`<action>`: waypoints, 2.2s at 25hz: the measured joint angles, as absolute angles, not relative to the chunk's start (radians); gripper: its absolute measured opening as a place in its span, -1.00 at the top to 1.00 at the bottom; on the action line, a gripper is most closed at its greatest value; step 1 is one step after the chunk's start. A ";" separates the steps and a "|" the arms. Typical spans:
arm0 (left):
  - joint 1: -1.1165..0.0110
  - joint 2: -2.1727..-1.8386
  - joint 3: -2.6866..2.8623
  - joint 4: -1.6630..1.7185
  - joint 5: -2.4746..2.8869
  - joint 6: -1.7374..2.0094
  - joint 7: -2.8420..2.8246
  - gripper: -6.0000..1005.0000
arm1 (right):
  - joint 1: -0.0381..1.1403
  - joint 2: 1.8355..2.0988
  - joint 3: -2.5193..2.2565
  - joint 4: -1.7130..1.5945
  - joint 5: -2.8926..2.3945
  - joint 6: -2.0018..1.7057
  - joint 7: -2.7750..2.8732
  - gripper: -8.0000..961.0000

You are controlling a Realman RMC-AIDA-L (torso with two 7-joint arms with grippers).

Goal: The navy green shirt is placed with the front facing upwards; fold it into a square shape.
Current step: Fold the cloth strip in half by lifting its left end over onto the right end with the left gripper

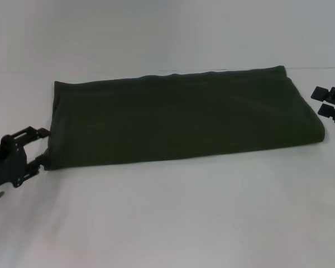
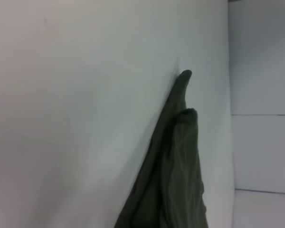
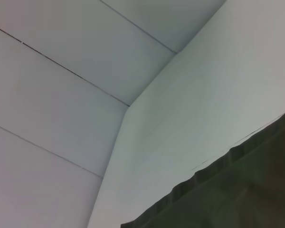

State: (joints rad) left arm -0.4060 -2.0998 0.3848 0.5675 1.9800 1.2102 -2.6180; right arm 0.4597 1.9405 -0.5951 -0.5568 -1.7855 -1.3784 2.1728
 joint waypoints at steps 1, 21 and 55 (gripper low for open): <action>-0.407 -2.100 0.383 0.568 1.968 1.213 -2.614 -0.35 | 0.460 1.940 -0.595 -0.557 -1.786 -1.376 2.173 -0.65; -0.395 -2.088 0.379 0.604 2.046 1.241 -2.673 -0.35 | 0.463 1.937 -0.588 -0.545 -1.785 -1.363 2.173 -0.65; -0.484 -2.098 0.394 0.515 2.083 1.117 -2.648 -0.35 | 0.455 1.937 -0.579 -0.541 -1.784 -1.360 2.177 -0.65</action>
